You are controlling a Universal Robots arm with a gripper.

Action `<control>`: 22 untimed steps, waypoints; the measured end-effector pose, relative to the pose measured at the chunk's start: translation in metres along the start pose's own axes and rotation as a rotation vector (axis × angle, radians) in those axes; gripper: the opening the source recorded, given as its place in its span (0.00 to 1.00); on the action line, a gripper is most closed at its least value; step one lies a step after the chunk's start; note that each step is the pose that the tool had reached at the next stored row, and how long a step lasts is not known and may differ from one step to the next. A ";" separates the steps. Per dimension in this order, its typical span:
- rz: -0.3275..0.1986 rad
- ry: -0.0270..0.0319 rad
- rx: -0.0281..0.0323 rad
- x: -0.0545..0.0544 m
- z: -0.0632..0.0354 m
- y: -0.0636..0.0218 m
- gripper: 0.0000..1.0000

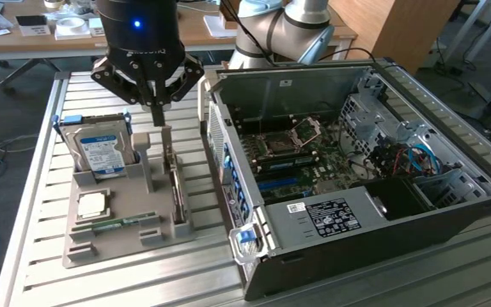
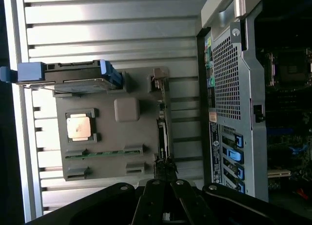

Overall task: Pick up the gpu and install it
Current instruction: 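Reach for the gpu, then pick up the gpu and move the gpu toward the slot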

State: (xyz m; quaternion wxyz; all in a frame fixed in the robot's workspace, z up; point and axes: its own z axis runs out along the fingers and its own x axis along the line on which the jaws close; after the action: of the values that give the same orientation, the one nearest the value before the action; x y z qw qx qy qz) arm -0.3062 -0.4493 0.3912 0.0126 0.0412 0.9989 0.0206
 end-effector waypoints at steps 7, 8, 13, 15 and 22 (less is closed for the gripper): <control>0.000 0.0000 0.0000 0.000 -0.0001 -0.0016 0.11; 0.000 0.0000 0.0000 0.000 0.0000 -0.0016 0.11; 0.000 0.0000 -0.0001 0.000 -0.0001 -0.0016 0.11; 0.000 0.0000 0.0000 0.000 0.0000 -0.0016 0.11; 0.000 0.0000 0.0000 0.000 -0.0001 -0.0016 0.17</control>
State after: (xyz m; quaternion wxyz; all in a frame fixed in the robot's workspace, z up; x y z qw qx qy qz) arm -0.3062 -0.4510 0.3912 0.0126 0.0411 0.9989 0.0206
